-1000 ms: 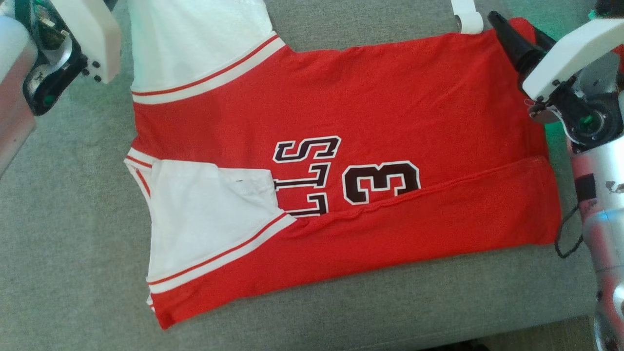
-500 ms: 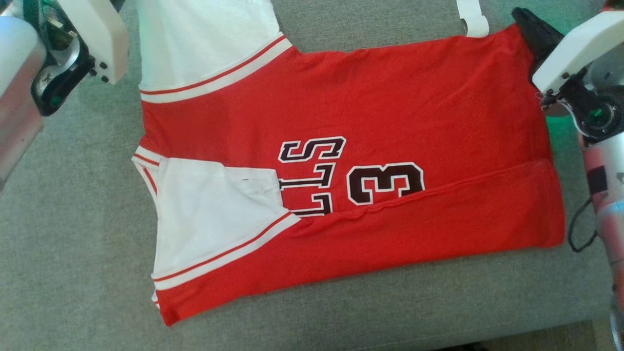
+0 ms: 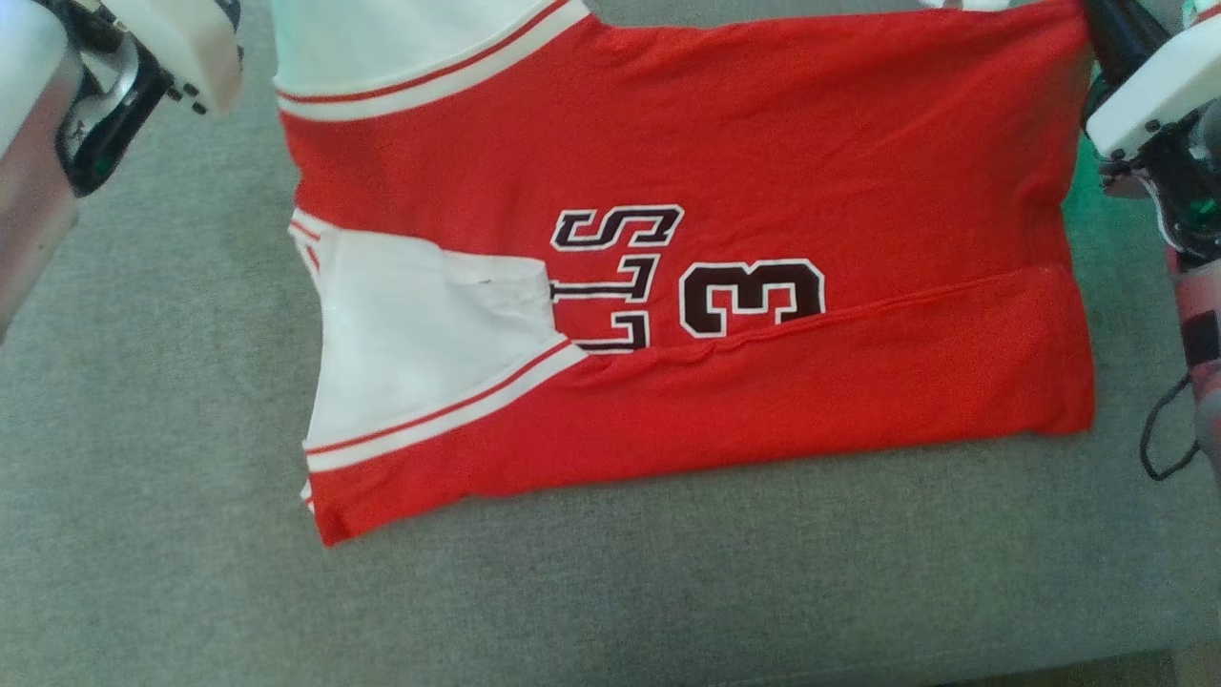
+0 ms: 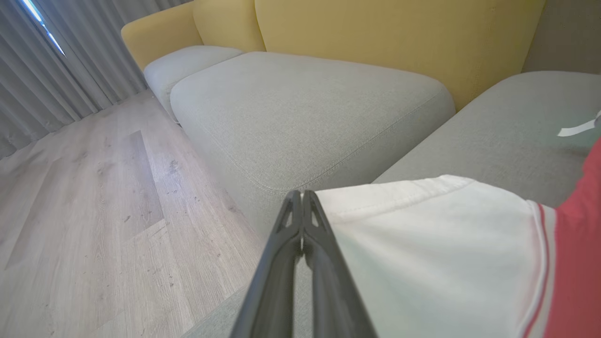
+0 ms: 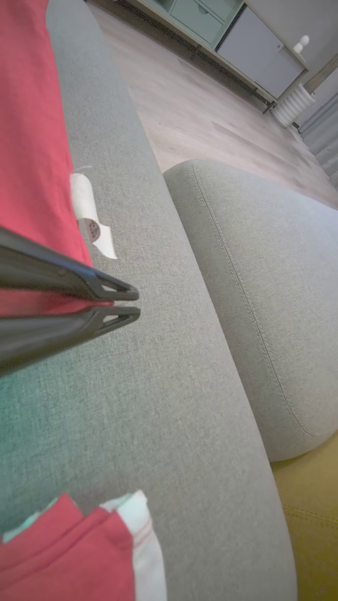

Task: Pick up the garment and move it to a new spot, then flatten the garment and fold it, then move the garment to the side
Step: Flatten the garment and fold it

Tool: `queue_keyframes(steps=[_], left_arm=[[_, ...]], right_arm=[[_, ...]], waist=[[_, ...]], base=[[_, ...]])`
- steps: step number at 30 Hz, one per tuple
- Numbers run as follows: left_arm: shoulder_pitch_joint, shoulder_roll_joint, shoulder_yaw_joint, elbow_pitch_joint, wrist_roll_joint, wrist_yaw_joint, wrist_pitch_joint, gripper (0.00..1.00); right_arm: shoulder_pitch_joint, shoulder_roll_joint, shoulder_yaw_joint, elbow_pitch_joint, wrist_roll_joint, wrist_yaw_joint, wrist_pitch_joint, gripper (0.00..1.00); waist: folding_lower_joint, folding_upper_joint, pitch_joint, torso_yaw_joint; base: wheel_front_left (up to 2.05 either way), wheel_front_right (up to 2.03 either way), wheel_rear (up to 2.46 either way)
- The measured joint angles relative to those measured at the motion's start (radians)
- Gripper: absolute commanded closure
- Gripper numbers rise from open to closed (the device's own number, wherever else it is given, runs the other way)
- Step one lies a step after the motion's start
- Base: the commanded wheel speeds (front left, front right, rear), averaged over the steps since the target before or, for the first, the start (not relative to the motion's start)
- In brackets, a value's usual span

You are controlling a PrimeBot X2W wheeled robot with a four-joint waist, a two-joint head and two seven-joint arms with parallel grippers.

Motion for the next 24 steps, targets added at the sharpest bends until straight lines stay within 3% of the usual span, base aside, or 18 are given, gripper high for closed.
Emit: queue_keyframes(steps=[5,19,24], left_arm=[[0.028,-0.002,0.0,-0.053,-0.064,0.0,-0.034,1.0],[0.307,0.138,-0.002,-0.263,-0.139,0.001,-0.106,1.0],[0.455,0.168,-0.002,-0.351,-0.139,0.042,-0.122,1.0]], right_arm=[[0.02,-0.008,-0.02,-0.006,0.005,0.0,-0.041,1.0],[0.269,-0.026,-0.04,-0.135,0.001,0.0,-0.08,1.0],[0.403,-0.027,-0.078,-0.18,0.001,0.0,-0.083,1.0]], waist=[[-0.0002,0.0,-0.046,0.02],[-0.0002,0.0,-0.148,0.063],[-0.0002,0.0,-0.203,0.069]], base=[[0.0,0.0,0.0],[0.0,0.0,0.0],[0.0,0.0,0.0]])
